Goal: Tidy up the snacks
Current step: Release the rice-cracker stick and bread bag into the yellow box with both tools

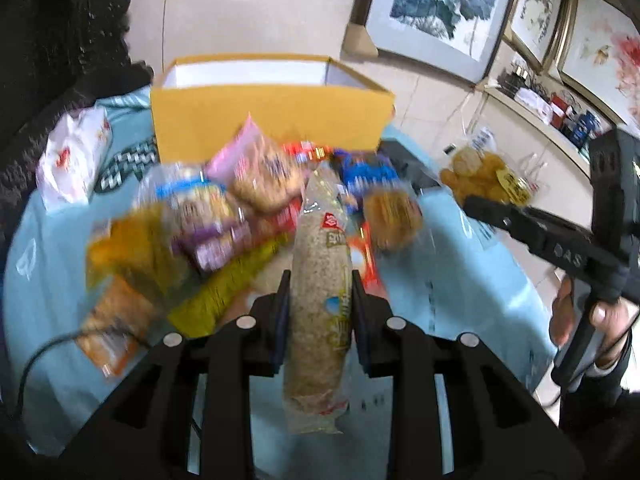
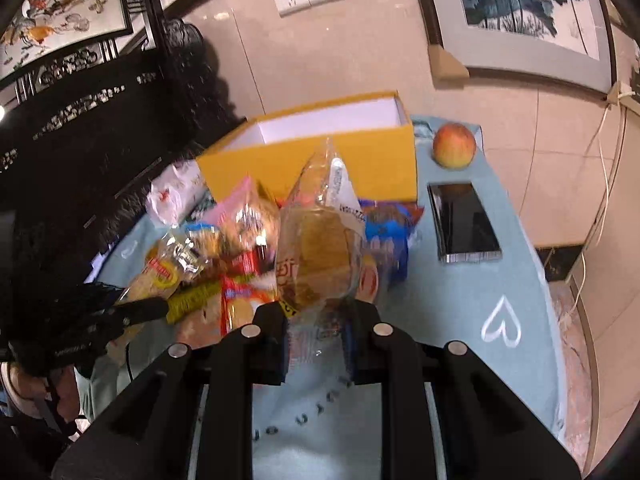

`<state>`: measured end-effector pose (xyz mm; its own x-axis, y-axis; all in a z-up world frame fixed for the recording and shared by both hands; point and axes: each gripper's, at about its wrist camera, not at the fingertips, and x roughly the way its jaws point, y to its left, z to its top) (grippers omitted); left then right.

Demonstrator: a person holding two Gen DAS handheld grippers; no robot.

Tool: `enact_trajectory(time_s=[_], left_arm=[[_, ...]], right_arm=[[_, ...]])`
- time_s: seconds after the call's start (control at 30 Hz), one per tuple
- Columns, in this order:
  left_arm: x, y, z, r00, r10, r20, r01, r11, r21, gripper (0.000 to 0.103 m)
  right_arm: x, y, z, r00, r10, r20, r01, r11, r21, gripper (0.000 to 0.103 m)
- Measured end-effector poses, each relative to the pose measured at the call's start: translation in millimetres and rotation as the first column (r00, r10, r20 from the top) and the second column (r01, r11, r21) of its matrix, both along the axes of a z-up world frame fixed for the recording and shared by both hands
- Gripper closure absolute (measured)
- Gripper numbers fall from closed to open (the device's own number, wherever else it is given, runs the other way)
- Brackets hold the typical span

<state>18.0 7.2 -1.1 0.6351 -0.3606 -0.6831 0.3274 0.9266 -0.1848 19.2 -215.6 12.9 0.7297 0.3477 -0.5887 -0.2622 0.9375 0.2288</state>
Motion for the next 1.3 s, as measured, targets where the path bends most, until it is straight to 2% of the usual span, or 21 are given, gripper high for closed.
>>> enact_trajectory(time_s=[0.2, 0.37, 0.47, 0.6, 0.63, 0.67, 0.7, 0.73, 0.8, 0.87, 1.03, 1.17, 1.3], left_arm=[[53, -7, 50, 0.995, 0.052, 0.086, -0.050, 0.998, -0.032, 0.076], [124, -14, 83, 0.981, 0.130, 0.143, -0.126, 0.991, -0.039, 0.076], [175, -16, 84, 0.972, 0.191, 0.137, -0.188, 0.982, -0.036, 0.076], [235, -14, 63, 0.967, 0.248, 0.066, -0.245, 0.968, -0.044, 0.075], [241, -13, 60, 0.964, 0.260, 0.060, -0.258, 0.965, -0.048, 0.064], [245, -10, 55, 0.953, 0.298, 0.055, -0.295, 0.954, -0.045, 0.032], [243, -7, 53, 0.942, 0.328, 0.073, -0.325, 0.944, -0.049, 0.024], [238, -3, 53, 0.928, 0.354, 0.114, -0.349, 0.935, -0.061, 0.021], [227, 3, 55, 0.920, 0.365, 0.143, -0.358, 0.931, -0.071, 0.017], [217, 9, 55, 0.924, 0.362, 0.126, -0.351, 0.931, -0.097, 0.017], [189, 15, 49, 0.937, 0.340, 0.081, -0.329, 0.937, -0.118, 0.016], [161, 15, 46, 0.939, 0.332, 0.090, -0.325, 0.942, -0.088, 0.012], [130, 14, 37, 0.951, 0.295, 0.090, -0.293, 0.955, -0.038, 0.011]], right_arm=[[46, -1, 32, 0.996, -0.013, 0.087, 0.013, 1.000, -0.002, 0.082], [113, 5, 52, 0.989, -0.019, 0.148, 0.023, 0.999, -0.025, 0.082], [156, 15, 57, 0.987, -0.025, 0.156, 0.029, 0.999, -0.025, 0.082], [208, 28, 42, 0.991, -0.049, 0.123, 0.057, 0.997, -0.056, 0.079], [220, 29, 35, 0.993, -0.061, 0.106, 0.067, 0.996, -0.059, 0.078], [232, 29, 27, 0.995, -0.076, 0.059, 0.080, 0.994, -0.075, 0.072], [236, 27, 23, 0.995, -0.098, 0.031, 0.100, 0.992, -0.071, 0.067], [233, 25, 22, 0.994, -0.108, 0.034, 0.109, 0.993, -0.047, 0.063], [218, 19, 24, 0.989, -0.110, 0.096, 0.111, 0.994, -0.010, 0.042], [203, 19, 28, 0.984, -0.117, 0.137, 0.124, 0.992, -0.037, 0.042], [172, 11, 31, 0.991, -0.089, 0.104, 0.091, 0.996, -0.017, 0.041], [143, 5, 22, 0.994, -0.088, 0.068, 0.089, 0.996, -0.020, 0.040], [113, -1, 8, 0.995, -0.097, 0.013, 0.097, 0.995, 0.014, 0.038]])
